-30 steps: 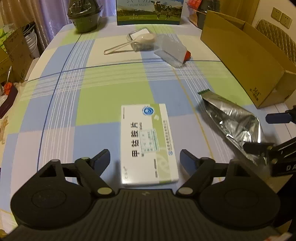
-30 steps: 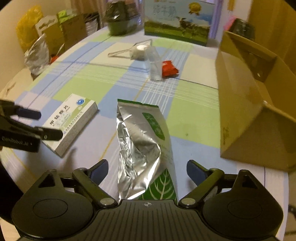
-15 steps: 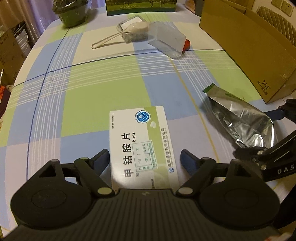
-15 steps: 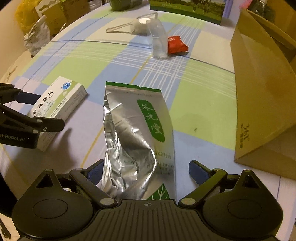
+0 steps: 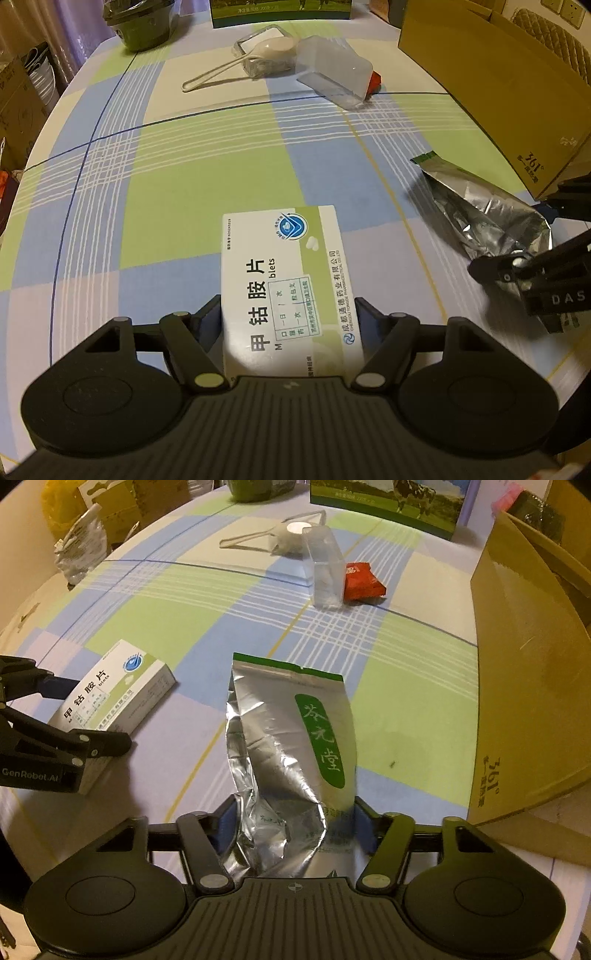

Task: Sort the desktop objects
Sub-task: 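Carry the medicine box and foil pouch over the cardboard box with both tools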

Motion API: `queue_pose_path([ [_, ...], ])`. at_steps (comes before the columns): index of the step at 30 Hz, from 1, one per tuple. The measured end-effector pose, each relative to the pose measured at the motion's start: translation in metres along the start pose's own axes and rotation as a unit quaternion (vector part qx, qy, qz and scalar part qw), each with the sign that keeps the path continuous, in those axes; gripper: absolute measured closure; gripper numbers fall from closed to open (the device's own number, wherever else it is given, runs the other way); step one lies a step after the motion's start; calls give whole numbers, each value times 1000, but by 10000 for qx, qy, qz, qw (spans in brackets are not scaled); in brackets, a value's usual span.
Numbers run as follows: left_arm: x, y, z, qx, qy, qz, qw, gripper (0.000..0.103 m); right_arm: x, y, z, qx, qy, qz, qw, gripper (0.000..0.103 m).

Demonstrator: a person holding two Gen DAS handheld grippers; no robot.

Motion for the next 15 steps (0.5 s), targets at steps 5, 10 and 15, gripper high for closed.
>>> queue_pose_path([
  [5,-1,-3,-4,7,-38,22,10000,35,-2,-2,-5,-100,-51,136,9998,54],
  [10,-8,-2,-13,-72,-41,74,9999,35,-6,-6,-15,-163,42,471,9987,56],
  [15,-17,-1,-22,-157,-61,142,9998,35,-11,-10,-30,-258,112,734,9969,56],
])
Point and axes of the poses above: each gripper's, at about its wrist camera, not at the fingertips, and z roughly the way its jaws point, x to its left, y to its top, the point moved 3 cm from there along z, roughly the way its jaws point, and after that the axes turned 15 degrees about -y, right-handed, at the moved point
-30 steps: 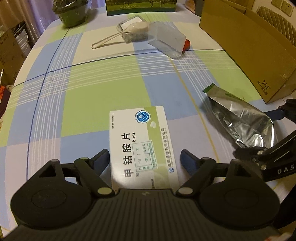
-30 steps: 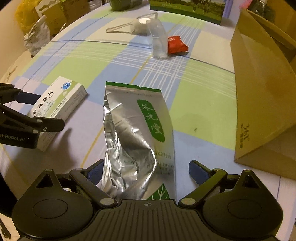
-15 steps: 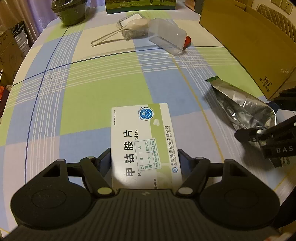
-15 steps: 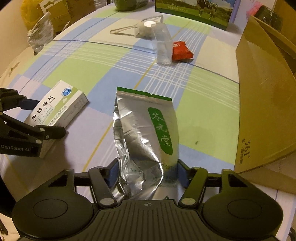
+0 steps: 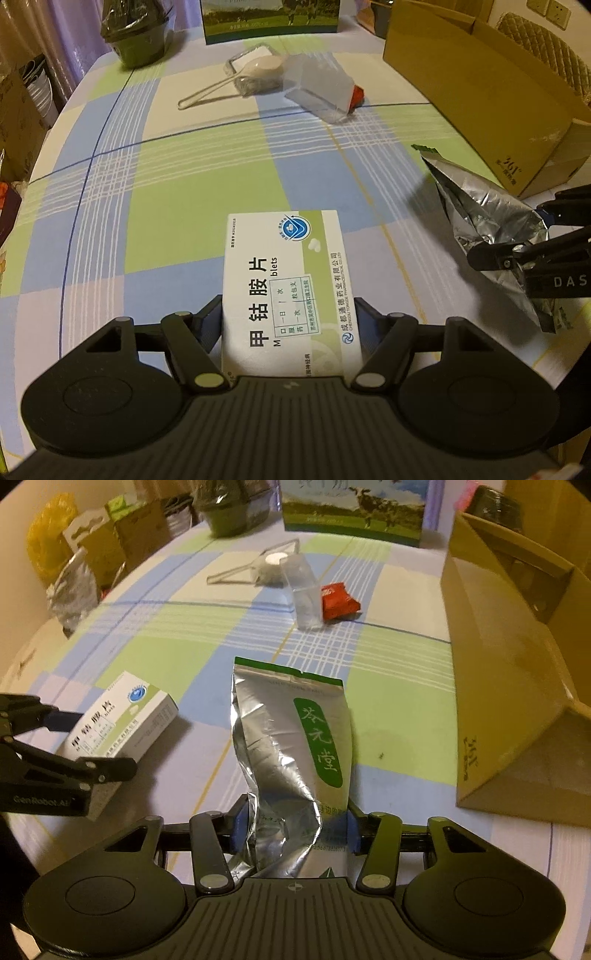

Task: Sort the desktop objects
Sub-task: 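Carry the medicine box and foil pouch over the cardboard box with both tools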

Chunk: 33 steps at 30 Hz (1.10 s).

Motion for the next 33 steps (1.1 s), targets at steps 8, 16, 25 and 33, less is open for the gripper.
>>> queue_pose_path([
  [8,-12,2,-17,-171,-108,-32,9998,35,-12,-7,-27,-166,-16,337,9993,56],
  [16,-28,4,-31,-273,-148,36,9995,35,-18,-20,-44,-287,-19,489,9984,56],
  [25,-44,2,-37,-307,-184,98,9993,35,-27,-26,-58,-397,-5,600,9974,56],
  [33,-54,4,-38,-326,-222,148,9991,35,-33,-25,-66,-480,-29,685,9965,56],
])
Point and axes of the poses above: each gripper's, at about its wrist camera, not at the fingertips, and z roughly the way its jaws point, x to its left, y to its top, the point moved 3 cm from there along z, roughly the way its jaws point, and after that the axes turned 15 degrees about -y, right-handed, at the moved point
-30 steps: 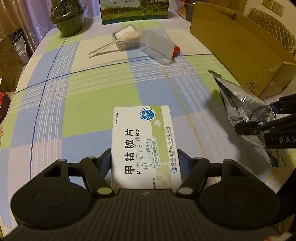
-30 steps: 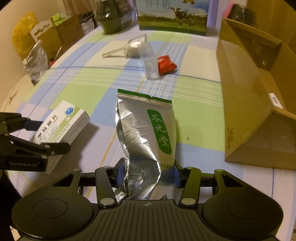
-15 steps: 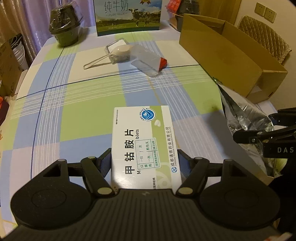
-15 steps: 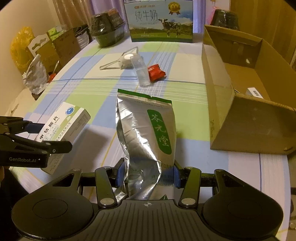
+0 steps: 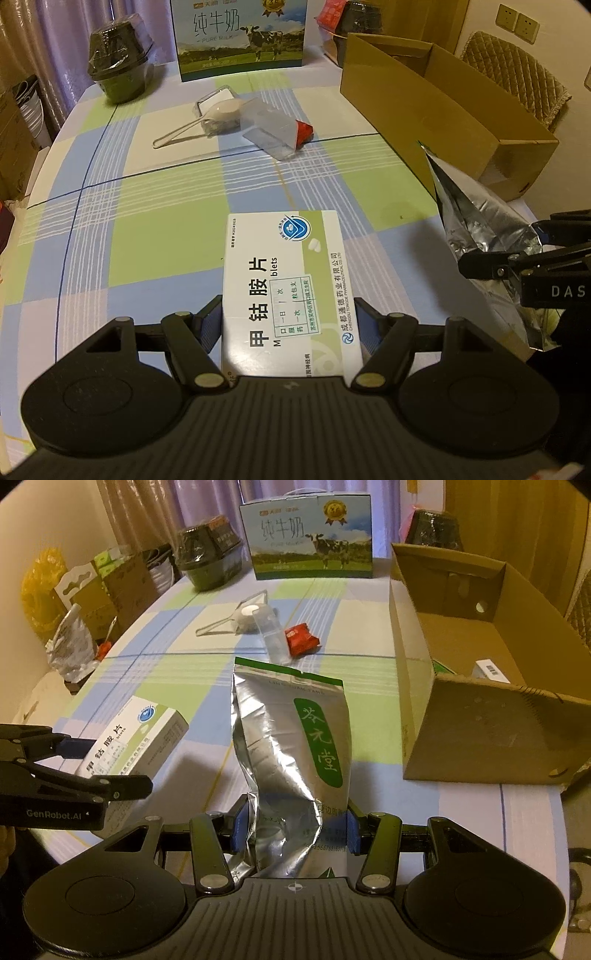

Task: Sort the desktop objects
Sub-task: 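Carry the medicine box and foil pouch over the cardboard box with both tools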

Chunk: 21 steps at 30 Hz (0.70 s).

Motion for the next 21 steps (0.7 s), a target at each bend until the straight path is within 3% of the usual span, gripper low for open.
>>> queue_pose_path([
  [11,-11,10,-5,-111,-66,37,9999,35,-7,7,-18,-206,32,111,9997,56],
  [21,-30,32,-11,-274,-86,243,9993,35,-28,38,-38,-513,-25,251,9984,56],
])
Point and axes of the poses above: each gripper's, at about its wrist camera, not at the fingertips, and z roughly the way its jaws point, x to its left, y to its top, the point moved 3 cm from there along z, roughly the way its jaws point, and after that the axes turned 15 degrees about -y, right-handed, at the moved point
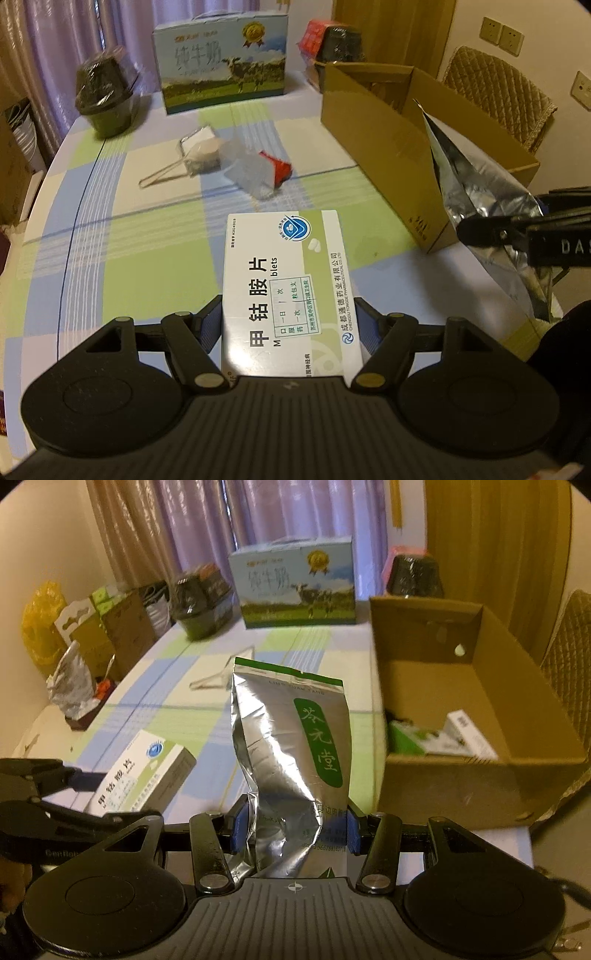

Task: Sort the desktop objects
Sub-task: 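Carry the medicine box and foil pouch over the cardboard box with both tools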

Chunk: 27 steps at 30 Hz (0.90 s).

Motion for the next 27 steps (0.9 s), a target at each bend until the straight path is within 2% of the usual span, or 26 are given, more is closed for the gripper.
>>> queue_pose_path([
  [5,-19,21,2,-139,-100,196,9997,35,-15,18,-9,-151,-7,74,9999,56],
  [13,-58,62,17,-350,-360,534,9973,35,-59,45,-19,-366,-336,187,9986,56],
  [20,-92,96,40,-385,-737,611,9947,35,-105,59,-12,-364,-658,277,9968,56],
  [27,-113,121,66,-353,-873,588,9938,35,-142,66,0,-353,-878,381,9948,56],
])
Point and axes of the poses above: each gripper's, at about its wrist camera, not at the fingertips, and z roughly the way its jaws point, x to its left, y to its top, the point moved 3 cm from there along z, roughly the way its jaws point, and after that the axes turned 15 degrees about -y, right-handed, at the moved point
